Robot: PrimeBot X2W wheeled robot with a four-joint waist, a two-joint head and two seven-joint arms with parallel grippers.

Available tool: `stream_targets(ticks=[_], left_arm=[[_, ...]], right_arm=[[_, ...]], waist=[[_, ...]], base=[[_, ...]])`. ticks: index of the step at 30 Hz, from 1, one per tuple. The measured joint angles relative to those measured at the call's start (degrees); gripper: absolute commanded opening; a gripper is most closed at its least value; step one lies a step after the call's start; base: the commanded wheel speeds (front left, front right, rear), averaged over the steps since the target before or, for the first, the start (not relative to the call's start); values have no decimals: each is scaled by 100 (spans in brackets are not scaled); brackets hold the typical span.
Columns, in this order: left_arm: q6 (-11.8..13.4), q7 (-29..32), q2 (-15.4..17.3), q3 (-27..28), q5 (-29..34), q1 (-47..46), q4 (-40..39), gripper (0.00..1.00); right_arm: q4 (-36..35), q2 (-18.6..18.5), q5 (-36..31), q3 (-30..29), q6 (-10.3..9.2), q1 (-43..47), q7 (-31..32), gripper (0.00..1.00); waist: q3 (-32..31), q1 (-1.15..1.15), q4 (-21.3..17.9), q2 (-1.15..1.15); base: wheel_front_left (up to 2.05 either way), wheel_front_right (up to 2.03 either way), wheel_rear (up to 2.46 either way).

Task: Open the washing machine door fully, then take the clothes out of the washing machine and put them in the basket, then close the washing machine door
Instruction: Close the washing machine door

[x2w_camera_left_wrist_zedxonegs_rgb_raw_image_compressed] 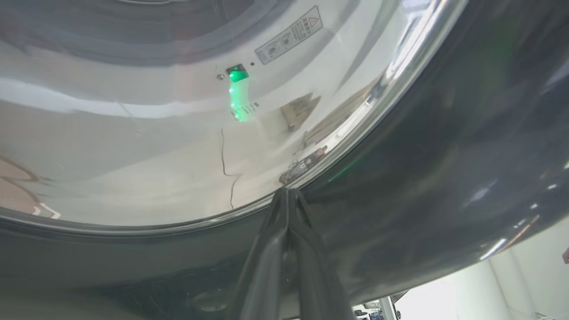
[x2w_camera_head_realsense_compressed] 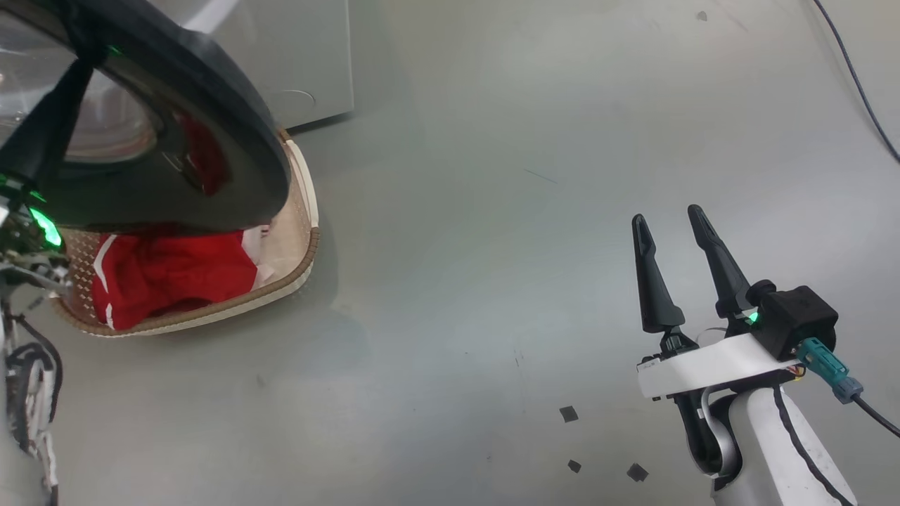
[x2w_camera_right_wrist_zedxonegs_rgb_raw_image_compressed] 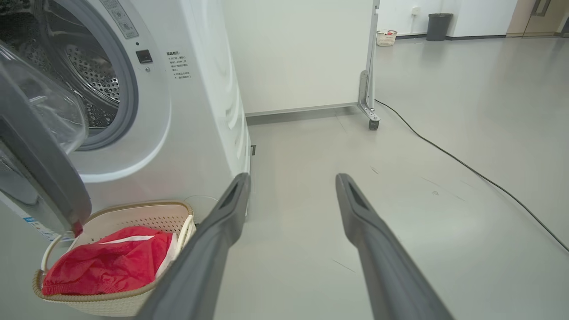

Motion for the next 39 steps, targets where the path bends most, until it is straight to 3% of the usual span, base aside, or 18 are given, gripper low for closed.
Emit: stream_targets(ticks=[19,32,39], left_arm=[[127,-534,1,40,327,-1458,993,0],[-21,-668,-151,-38,367,-1675,1491,0],[-75,-653,-282,33,224,-1329,1532,0]], right_arm=[[-170,22,363,102,-152,-218,0,100],[-171,25,393,31,-211,-229,0,100],[-147,25,281,-49,-211,-227,0,100]], waist=[[504,0,-521,0],[481,0,-390,0],[377,0,-191,0]], base=[[0,0,0],[0,0,0],[0,0,0]])
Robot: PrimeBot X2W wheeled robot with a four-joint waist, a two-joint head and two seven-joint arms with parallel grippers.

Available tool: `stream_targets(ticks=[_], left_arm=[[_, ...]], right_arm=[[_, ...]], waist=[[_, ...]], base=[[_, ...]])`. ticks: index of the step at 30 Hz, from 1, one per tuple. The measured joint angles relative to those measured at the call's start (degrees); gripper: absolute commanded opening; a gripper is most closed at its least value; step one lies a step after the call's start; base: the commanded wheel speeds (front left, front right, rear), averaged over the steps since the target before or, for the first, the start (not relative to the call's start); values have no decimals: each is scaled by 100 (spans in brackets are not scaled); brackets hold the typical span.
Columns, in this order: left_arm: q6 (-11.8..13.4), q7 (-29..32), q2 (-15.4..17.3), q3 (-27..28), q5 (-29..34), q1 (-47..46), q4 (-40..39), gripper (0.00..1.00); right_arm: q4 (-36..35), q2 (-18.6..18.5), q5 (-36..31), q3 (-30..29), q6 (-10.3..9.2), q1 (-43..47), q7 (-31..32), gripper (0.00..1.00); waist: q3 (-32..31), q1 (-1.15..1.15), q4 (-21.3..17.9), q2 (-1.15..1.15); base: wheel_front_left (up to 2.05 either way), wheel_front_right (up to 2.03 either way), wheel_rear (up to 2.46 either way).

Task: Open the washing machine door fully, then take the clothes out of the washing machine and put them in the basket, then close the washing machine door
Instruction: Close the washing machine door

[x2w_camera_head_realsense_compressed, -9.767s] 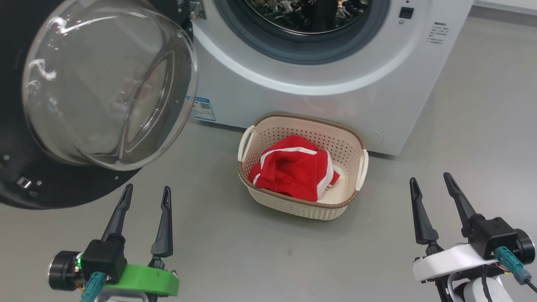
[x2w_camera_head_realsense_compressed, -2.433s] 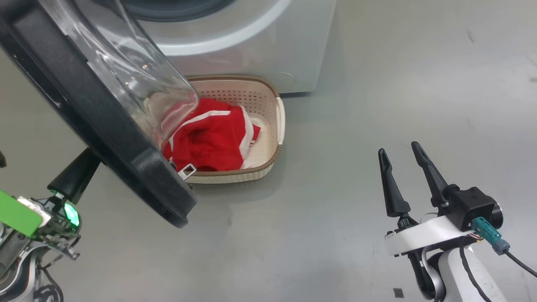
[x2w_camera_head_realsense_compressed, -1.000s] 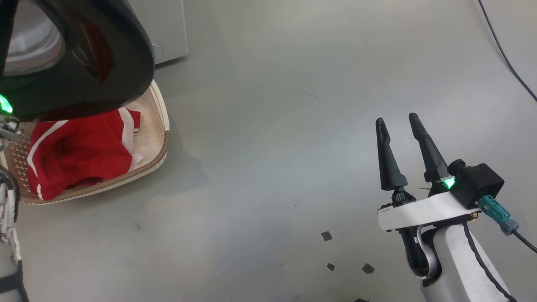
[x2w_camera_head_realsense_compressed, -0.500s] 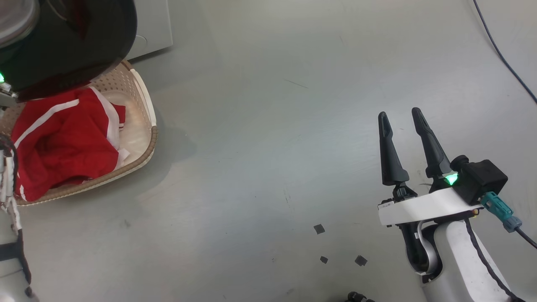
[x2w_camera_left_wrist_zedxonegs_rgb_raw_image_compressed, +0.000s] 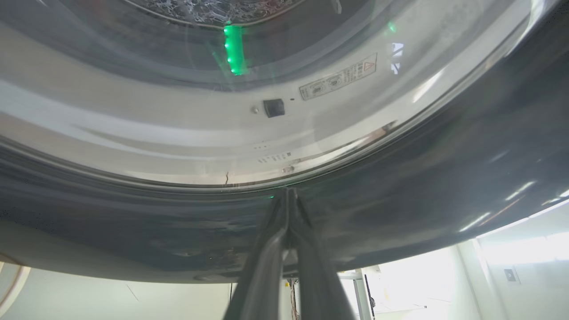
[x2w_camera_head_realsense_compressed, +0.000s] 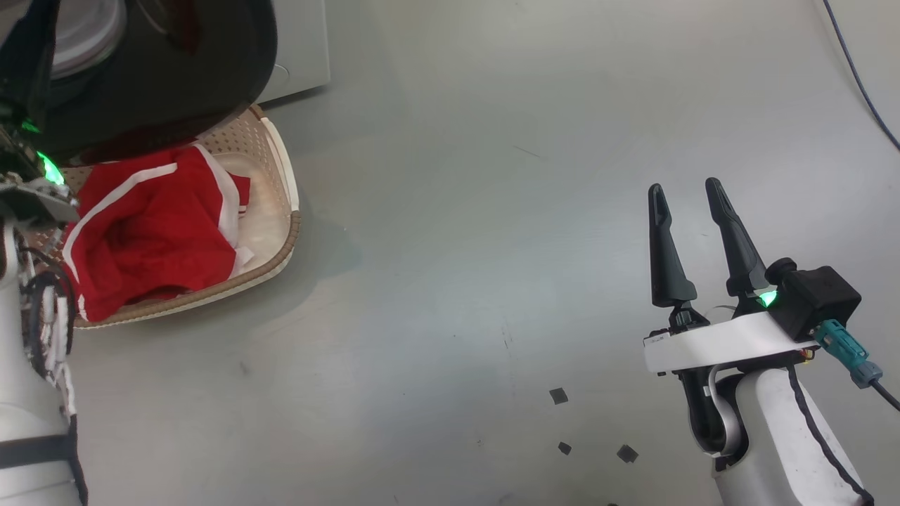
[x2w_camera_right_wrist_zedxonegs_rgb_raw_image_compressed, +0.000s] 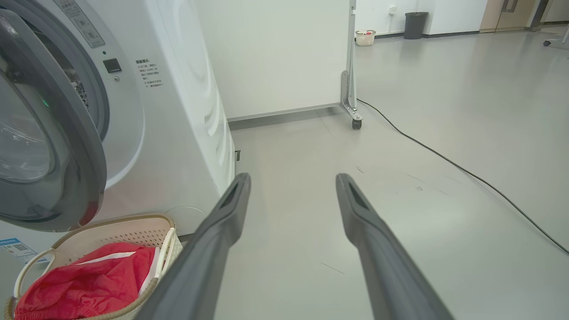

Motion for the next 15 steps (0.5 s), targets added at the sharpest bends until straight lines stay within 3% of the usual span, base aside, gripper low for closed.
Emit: stream_targets(ticks=[12,13,15], left_arm=[[-2,-275,-419,434,-335,967,-479,0],[-2,-307,-472,459,-335,1081,-512,3],[-2,-353,-557,472,-336,1310,-583,37]], right_arm=[[172,-4,-282,-156,16,38,0,100],[186,-7,-304,-171,18,51,0,100],[201,-24,-333,-203,19,87,0,100]], waist=[[-326,0,451,0],[-360,-1,495,0],[-425,0,587,0]], base=[[0,0,0],[0,0,0],[0,0,0]])
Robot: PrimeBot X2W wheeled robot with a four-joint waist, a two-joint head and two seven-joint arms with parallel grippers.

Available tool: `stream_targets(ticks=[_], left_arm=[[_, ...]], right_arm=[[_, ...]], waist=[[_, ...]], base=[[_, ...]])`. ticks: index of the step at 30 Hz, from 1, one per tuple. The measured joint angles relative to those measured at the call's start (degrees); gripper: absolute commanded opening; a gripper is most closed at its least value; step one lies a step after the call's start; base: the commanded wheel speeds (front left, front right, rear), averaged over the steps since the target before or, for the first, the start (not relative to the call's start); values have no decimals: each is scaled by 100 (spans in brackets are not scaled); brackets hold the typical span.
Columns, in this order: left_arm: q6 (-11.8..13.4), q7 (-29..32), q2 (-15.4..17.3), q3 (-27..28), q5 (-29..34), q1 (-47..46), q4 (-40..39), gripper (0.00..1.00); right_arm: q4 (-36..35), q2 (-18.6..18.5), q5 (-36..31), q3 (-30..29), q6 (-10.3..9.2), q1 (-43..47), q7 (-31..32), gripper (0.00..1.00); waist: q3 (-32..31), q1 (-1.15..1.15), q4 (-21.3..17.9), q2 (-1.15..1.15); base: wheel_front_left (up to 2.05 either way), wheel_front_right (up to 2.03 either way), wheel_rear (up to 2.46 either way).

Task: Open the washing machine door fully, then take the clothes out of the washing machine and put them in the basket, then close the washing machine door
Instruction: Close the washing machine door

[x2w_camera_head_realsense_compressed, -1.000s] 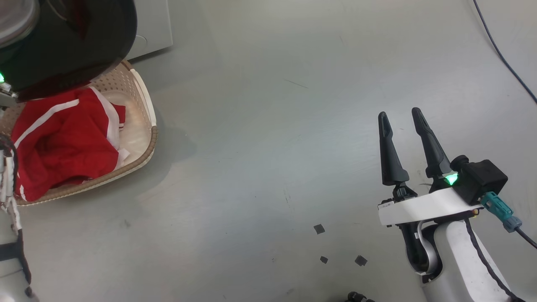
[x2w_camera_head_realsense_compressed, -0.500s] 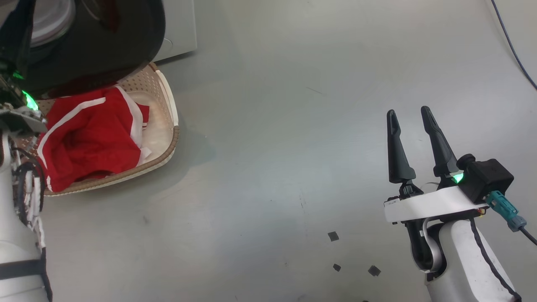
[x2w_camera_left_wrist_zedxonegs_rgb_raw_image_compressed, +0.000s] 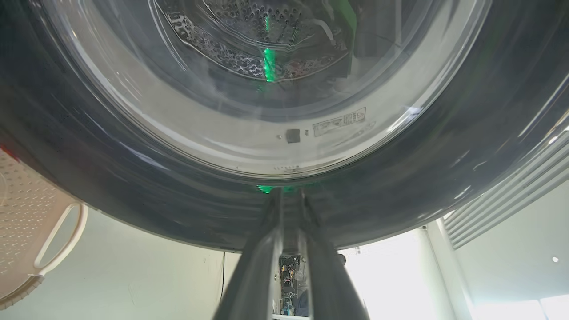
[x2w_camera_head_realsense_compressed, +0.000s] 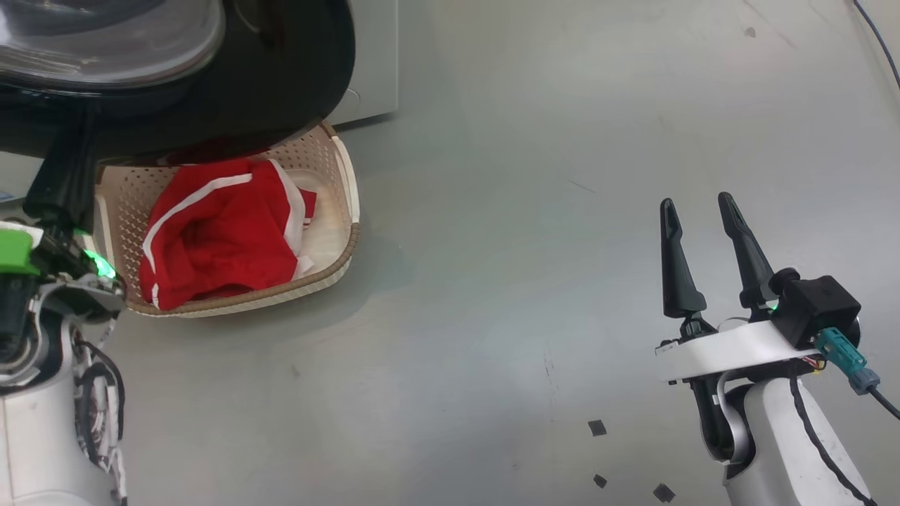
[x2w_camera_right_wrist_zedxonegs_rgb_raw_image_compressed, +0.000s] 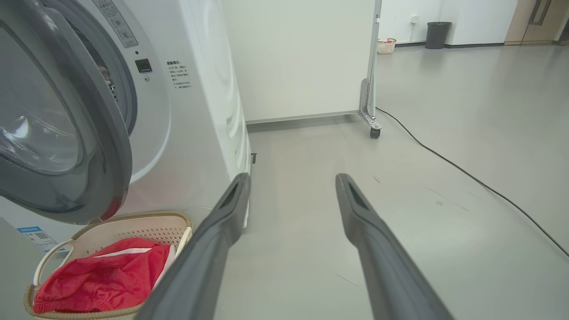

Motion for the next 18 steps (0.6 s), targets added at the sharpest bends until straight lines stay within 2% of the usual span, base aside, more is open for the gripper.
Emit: stream_targets(ticks=[1,2,3,11,18], left_arm=[[0,-11,-33,5,-3,96,-45,46],[0,-53,-59,8,-3,181,-79,82],[0,-85,-75,12,-3,268,-120,100],[0,-311,-142,-22,83,955,-508,100],[0,-711,-146,-208,644,1391,-987,100]], right_arm=[[11,-18,-24,-10,10,24,0,100],[22,-34,-42,-13,16,54,0,100],[44,-52,-58,-14,38,71,0,100],[109,-99,-163,-68,69,231,0,100],[122,-138,-221,-135,100,364,0,100]], waist=[[-32,0,47,0],[-66,0,95,0],[-103,0,144,0],[-435,0,516,0],[-689,0,849,0]], base=[[0,0,0],[0,0,0],[0,0,0],[0,0,0],[0,0,0]])
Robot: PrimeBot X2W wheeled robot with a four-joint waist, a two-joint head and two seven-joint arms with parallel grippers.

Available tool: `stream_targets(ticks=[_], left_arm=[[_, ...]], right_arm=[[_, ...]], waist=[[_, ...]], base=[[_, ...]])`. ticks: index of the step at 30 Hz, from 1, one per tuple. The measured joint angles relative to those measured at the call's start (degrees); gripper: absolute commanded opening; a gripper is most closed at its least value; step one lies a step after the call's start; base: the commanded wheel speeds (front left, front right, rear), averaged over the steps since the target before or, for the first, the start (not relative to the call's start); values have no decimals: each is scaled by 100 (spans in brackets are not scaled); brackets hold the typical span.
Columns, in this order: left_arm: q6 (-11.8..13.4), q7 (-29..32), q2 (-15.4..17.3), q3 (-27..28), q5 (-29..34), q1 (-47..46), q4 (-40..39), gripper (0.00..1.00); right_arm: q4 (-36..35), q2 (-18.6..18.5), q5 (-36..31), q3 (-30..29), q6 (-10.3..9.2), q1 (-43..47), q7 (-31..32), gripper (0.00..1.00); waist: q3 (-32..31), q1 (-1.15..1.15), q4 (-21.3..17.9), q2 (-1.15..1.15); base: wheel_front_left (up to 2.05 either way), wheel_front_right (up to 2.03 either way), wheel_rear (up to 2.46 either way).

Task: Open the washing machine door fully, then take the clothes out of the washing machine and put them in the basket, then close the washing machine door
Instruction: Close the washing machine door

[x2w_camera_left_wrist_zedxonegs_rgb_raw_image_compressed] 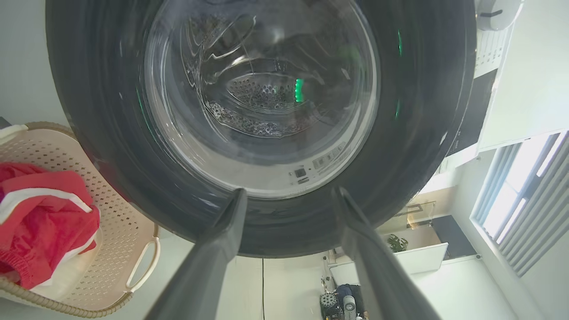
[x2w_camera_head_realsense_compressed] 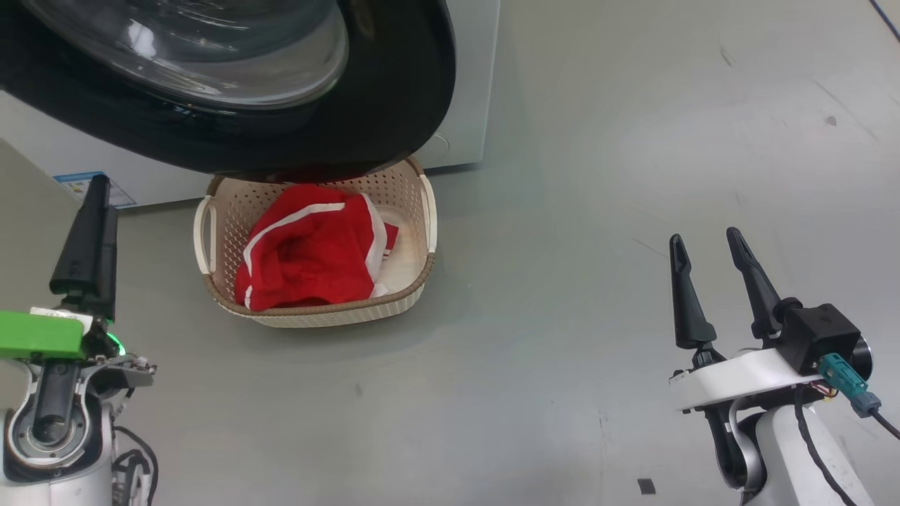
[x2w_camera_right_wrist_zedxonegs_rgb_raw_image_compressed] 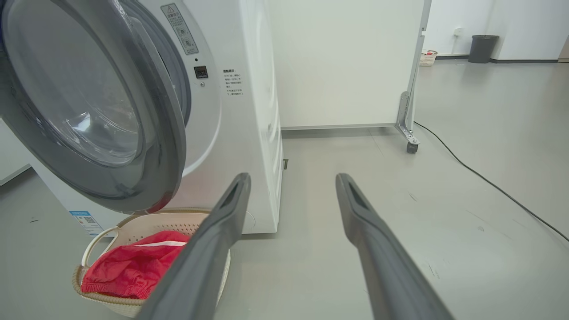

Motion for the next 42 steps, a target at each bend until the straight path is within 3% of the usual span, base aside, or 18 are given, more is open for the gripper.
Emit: stream_targets(ticks=[10,14,22,32,42], left_arm=[[0,-621,104,-254,1035,354,-746,100],[-1,-1010,583,-560,2159,727,-933,100],[-3,-1640,968,-1017,3680,1172,-949,100],[15,-1997,1017,-1463,4768,1794,-536,100],[311,-2314,934,-1705,5352,1942,-309,100]], right_arm=[[10,-35,-100,15,53,59,0,100],[22,-45,-114,-4,53,80,0,100],[45,-43,-122,-74,52,282,0,100],[104,-36,-164,-27,68,491,0,100],[155,-4,-172,31,68,697,0,100]], waist=[[-308,0,298,0],[-471,0,355,0],[-681,0,419,0],[-911,0,440,0],[-1032,0,487,0]], base=[[0,0,0],[0,0,0],[0,0,0],[0,0,0],[0,0,0]])
